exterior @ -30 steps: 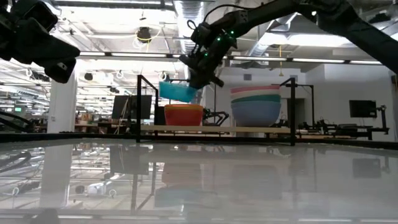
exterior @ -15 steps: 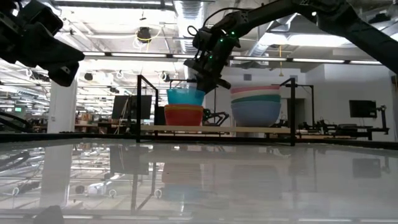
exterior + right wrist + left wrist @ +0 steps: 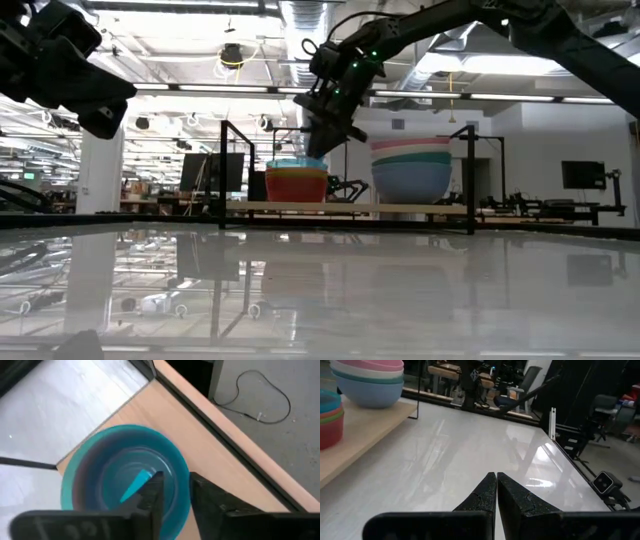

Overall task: Place and stack bowls onto a shelf
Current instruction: Stack the small light blue bowl on top of the small orange bowl on the shelf, then return to Home Position

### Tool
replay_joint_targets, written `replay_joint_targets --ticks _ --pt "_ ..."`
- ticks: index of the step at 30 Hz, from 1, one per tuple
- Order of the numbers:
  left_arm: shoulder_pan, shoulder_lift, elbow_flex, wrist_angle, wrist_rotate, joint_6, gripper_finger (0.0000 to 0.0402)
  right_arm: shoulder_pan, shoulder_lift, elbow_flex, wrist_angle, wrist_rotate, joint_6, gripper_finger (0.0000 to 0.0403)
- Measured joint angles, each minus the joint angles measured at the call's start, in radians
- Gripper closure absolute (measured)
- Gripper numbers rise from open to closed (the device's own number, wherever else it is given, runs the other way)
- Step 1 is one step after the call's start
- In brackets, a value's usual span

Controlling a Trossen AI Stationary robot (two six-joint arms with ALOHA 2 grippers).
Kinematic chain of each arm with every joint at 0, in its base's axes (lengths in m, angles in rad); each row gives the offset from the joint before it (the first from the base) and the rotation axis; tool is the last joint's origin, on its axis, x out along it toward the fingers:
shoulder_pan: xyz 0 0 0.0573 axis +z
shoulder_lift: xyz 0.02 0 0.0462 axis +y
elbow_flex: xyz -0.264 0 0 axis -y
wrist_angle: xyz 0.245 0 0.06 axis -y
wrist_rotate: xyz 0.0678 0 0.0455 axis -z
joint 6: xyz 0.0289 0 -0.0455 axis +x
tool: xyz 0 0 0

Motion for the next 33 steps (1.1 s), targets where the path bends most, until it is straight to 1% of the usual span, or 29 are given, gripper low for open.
replay_joint_targets --ticks 4,7,9,12,14,17,20,22,24,26,29,31,33 --pt "0.000 0.000 0.000 0.000 0.000 0.017 0.0401 -0.005 -0.030 0.003 0.013 -0.005 0.000 0.0241" --pt "0.000 0.000 0.000 0.000 -0.001 0.020 0.0401 -0.010 -0.077 0.029 -0.042 -0.044 0.000 0.0224" --pt "0.000 0.000 0.000 0.000 -0.001 0.020 0.0401 -0.006 -0.131 0.053 -0.095 -0.086 0.000 0.0221" --pt "0.000 0.000 0.000 0.000 0.000 0.019 0.0401 0.023 -0.255 0.073 -0.191 -0.133 -0.033 0.0224" --pt "0.000 0.000 0.000 -0.001 0.000 0.019 0.0401 0.055 -0.350 0.074 -0.287 -0.128 -0.088 0.0228" --pt "0.000 0.000 0.000 -0.001 0.000 0.019 0.0401 0.127 -0.487 0.073 -0.405 -0.067 -0.116 0.0234" --pt "0.000 0.000 0.000 -0.001 -0.001 0.020 0.0401 0.242 -0.620 0.070 -0.502 0.056 -0.109 0.0236" --pt "0.000 0.000 0.000 -0.001 0.000 0.020 0.0401 0.355 -0.711 0.028 -0.539 0.187 -0.066 0.0236" --pt "0.000 0.000 0.000 -0.001 0.002 0.019 0.0401 0.480 -0.804 -0.070 -0.530 0.336 0.000 0.0236" --pt "0.000 0.000 0.000 -0.002 0.008 0.019 0.0401 0.615 -0.903 -0.224 -0.501 0.496 0.084 0.0237" --pt "0.000 0.000 0.000 -0.002 0.008 0.019 0.0401 0.804 -1.054 -0.516 -0.420 0.718 0.248 0.0237" --pt "0.000 0.000 0.000 -0.002 0.008 0.020 0.0401 0.899 -1.150 -0.716 -0.323 0.819 0.346 0.0237" --pt "0.000 0.000 0.000 -0.002 0.008 0.019 0.0401 0.961 -1.229 -0.895 -0.194 0.873 0.389 0.0237"
